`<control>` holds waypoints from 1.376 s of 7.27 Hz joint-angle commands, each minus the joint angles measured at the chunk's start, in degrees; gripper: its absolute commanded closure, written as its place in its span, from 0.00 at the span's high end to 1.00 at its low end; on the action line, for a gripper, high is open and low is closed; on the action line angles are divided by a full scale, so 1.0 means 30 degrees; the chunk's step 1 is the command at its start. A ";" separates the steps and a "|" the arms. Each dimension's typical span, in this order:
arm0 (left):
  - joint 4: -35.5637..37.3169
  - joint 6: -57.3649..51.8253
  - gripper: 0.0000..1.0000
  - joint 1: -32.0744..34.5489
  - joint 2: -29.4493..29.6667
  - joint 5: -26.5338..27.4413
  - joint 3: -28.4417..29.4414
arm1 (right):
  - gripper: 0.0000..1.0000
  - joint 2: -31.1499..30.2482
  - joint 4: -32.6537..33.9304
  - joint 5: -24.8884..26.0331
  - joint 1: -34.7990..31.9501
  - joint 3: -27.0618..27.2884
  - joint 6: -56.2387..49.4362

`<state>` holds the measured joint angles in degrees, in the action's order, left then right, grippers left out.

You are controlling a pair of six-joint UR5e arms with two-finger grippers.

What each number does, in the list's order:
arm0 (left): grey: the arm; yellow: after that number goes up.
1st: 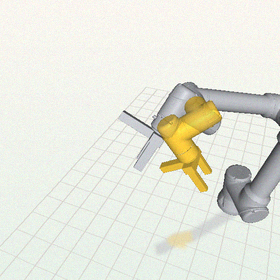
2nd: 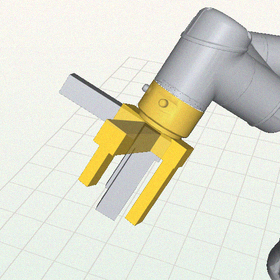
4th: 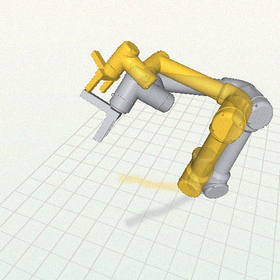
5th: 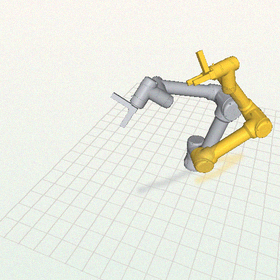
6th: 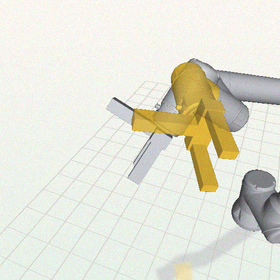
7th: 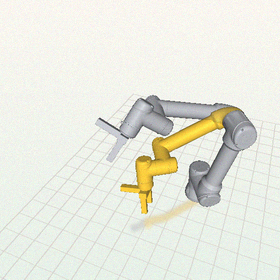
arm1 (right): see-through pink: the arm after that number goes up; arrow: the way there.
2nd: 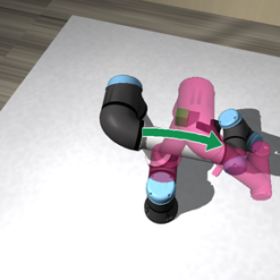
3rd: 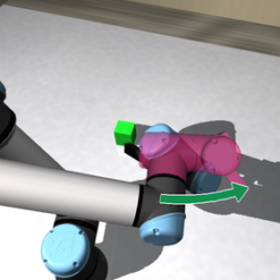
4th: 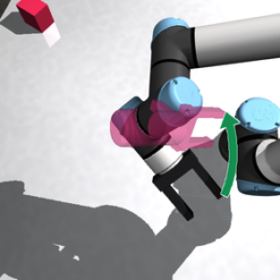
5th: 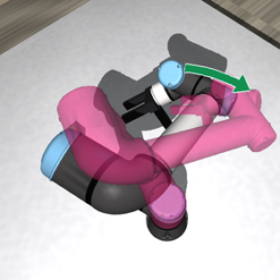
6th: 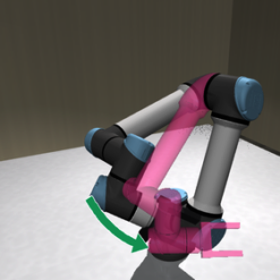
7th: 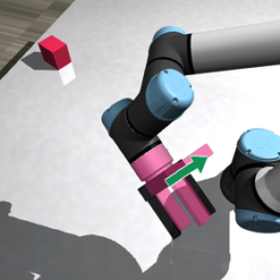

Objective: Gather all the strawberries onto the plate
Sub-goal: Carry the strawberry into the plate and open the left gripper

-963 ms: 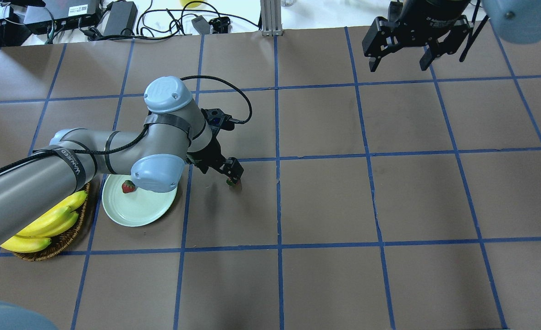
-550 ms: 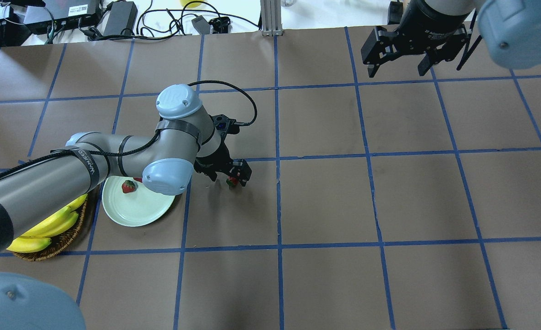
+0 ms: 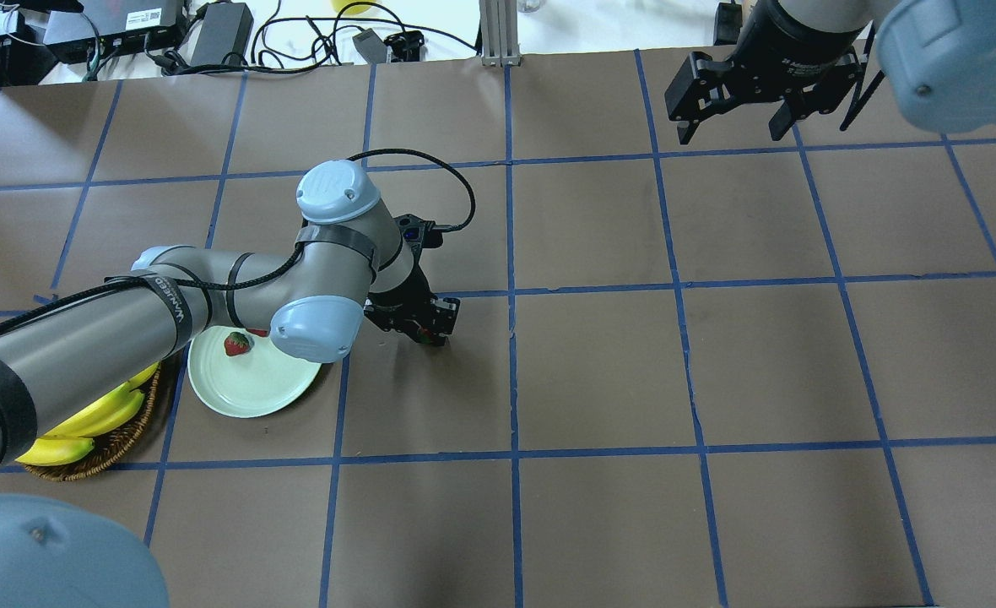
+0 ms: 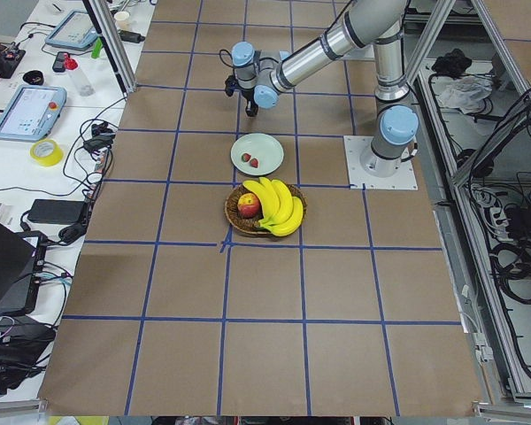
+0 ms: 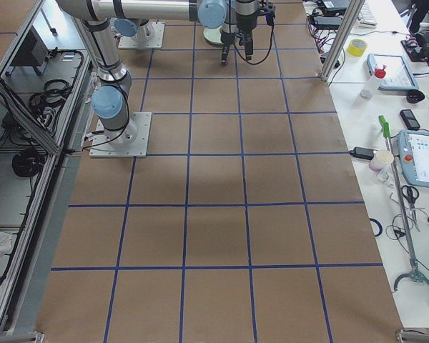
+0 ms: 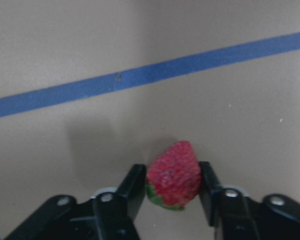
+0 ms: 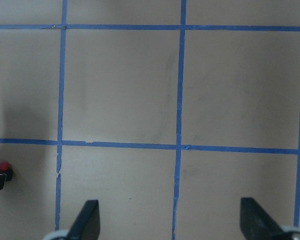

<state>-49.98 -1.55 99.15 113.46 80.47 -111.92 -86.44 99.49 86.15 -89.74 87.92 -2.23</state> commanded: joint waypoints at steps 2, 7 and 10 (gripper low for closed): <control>-0.0183 -0.0274 0.08 0.0114 -0.0843 0.1672 0.0796 | 1.00 -0.0074 0.0002 0.0054 0.0001 -0.0011 0.0040; -0.6248 -0.5739 0.00 -0.5758 -0.2720 0.3295 0.3880 | 1.00 -0.0073 -0.0027 -0.0151 -0.0028 -0.0157 0.0010; -0.5960 -0.8448 0.00 -0.8958 -0.2984 0.3238 0.0530 | 1.00 -0.0045 0.0001 -0.0151 0.0001 -0.0216 -0.0019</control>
<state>-68.42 -24.85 76.22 105.10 90.51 -104.56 -86.57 99.42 85.72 -89.81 87.32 -2.22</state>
